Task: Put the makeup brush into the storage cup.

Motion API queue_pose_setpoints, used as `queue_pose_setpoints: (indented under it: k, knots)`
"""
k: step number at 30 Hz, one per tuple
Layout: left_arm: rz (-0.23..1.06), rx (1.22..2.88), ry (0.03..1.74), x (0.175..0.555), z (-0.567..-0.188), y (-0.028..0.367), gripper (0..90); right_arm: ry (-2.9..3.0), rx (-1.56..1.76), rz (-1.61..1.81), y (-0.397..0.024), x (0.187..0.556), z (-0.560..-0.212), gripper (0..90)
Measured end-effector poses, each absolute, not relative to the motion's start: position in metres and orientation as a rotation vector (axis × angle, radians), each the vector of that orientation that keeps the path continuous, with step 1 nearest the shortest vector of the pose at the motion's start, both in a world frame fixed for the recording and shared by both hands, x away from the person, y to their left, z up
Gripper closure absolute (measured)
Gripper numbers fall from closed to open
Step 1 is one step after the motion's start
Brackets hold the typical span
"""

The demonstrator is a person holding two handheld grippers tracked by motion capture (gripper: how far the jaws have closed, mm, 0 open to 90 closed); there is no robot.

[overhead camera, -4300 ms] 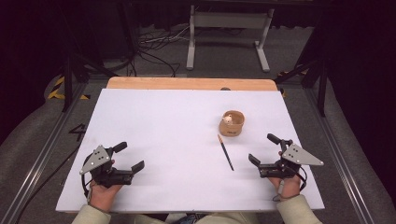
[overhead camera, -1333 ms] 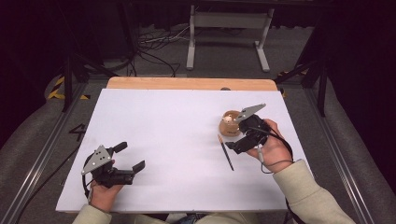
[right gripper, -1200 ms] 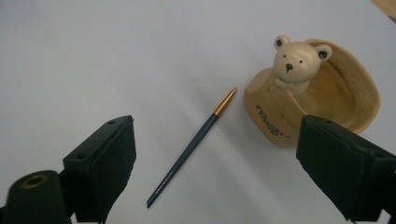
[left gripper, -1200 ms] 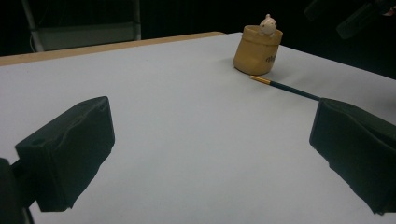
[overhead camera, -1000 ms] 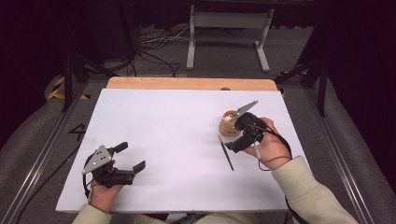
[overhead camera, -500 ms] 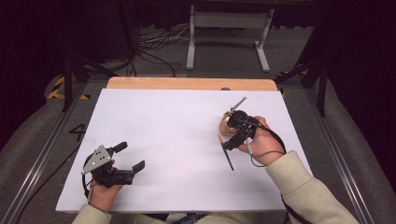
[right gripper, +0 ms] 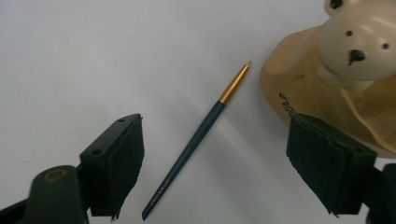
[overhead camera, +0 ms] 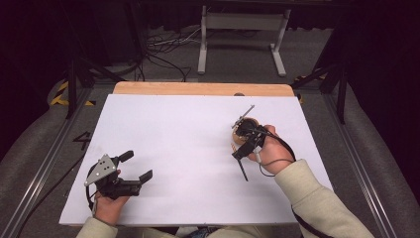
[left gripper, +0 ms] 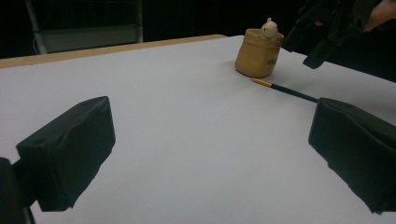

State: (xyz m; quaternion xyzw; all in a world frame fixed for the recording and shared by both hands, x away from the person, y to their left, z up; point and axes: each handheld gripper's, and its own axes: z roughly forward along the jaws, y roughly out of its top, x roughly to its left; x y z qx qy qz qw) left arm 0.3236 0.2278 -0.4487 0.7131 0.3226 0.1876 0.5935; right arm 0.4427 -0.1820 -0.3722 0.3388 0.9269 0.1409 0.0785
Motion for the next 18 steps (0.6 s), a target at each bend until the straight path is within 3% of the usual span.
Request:
queue_pose_setpoints:
  k: [8,18]
  knots:
    - [0.440,1.654,0.752,0.323,-0.449,0.228,1.2,2.779,1.030,0.416,-0.178,0.446,-0.384,21.3]
    - [0.433,1.658,0.754,0.324,-0.449,0.228,1.4,2.787,1.060,0.353,-0.173,0.447,-0.399,29.6]
